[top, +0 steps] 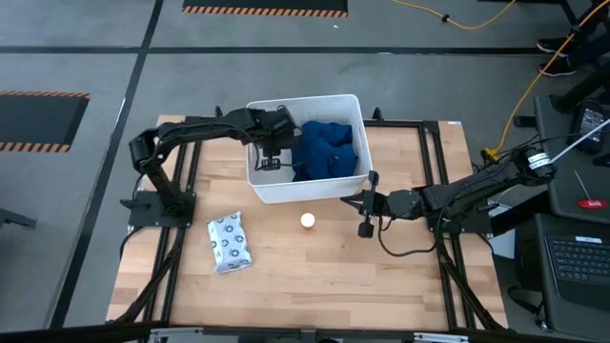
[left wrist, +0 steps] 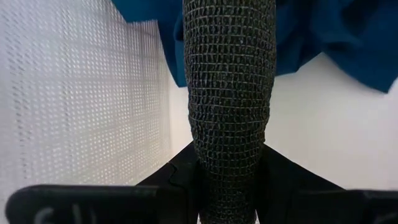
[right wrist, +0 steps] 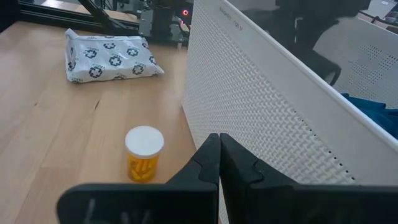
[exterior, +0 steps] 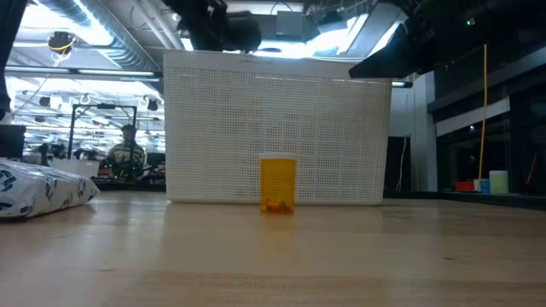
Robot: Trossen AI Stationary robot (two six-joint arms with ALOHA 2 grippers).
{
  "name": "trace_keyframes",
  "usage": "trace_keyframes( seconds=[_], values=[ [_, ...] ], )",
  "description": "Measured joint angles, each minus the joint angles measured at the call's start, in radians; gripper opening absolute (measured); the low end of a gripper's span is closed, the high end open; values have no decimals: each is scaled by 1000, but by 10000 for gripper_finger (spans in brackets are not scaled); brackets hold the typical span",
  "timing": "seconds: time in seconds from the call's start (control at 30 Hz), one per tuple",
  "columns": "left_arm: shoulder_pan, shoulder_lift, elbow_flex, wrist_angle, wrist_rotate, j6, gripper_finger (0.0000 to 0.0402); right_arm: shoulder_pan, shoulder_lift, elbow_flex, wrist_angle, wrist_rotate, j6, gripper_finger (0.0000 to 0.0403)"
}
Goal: Pick & place medical supplies in basket/bin
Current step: Put the black bandage into the white bin, then put the orange pill bottle into the white bin
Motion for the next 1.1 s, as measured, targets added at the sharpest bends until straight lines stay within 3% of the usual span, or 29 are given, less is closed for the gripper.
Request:
trace_keyframes(
  seconds=[0.47,0.67,1.1],
  values=[
    [19,71,0,7,0,41,126,0,0,0,0,0,0,6],
    [19,70,0,6,-63,-10,158,0,0,0,-1,0,0,6],
    [15,70,0,-1,-84,-35,229,0,0,0,-1,0,0,6]
  ],
)
